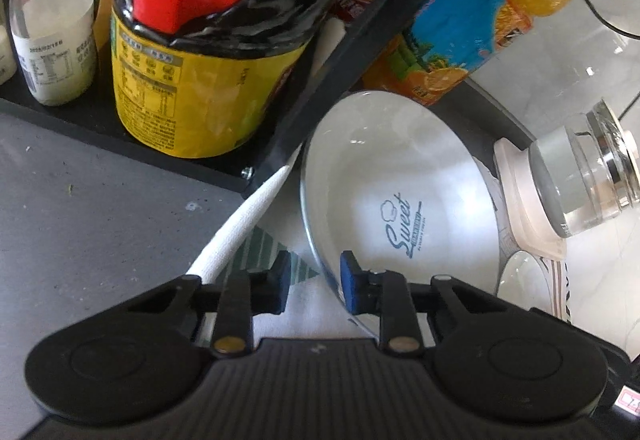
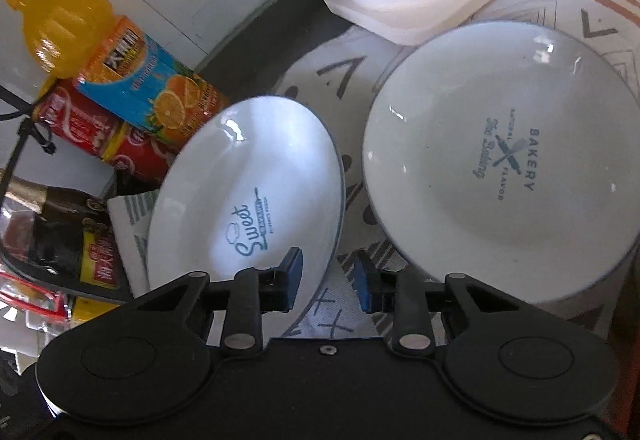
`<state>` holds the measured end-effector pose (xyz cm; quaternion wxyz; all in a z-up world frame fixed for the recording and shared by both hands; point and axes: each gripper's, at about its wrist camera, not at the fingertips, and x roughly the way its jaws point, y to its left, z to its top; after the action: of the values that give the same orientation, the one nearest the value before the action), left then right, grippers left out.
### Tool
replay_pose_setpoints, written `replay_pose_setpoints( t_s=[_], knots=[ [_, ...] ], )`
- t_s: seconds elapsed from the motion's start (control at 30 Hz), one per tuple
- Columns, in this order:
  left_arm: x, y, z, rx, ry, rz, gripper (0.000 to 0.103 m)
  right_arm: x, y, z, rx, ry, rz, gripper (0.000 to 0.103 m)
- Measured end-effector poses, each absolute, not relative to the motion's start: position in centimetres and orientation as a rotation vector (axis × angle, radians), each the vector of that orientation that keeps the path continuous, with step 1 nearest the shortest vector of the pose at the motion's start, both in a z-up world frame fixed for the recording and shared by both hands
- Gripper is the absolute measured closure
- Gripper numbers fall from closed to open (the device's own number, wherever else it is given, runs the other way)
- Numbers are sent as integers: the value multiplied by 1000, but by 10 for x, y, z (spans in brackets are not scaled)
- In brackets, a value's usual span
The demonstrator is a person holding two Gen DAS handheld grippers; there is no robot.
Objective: Organize plates and bowls
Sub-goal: 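Close both grippers on the rim of the 'Sweet' plate, then lift the 'Sweet' plate with both grippers and lower it onto the flower-pattern plate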
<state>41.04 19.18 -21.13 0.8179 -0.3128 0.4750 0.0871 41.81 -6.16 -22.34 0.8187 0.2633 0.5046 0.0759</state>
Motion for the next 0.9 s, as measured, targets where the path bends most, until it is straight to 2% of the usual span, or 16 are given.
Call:
replay_pose_setpoints(
  t_s=[0.23, 0.37, 0.63, 0.9],
  knots=[
    [416, 192, -221, -703, 1021, 177, 80, 429, -52, -232, 536, 1086, 186, 85],
    [419, 191, -223, -705, 1019, 181, 80, 434, -45, -232, 497, 1082, 176, 85],
    [423, 186, -225, -708, 1011, 191, 87, 435, -54, -232, 567, 1087, 177, 95],
    [431, 184, -228, -745, 983, 208, 88, 427, -51, -216, 517, 1055, 223, 93]
  ],
)
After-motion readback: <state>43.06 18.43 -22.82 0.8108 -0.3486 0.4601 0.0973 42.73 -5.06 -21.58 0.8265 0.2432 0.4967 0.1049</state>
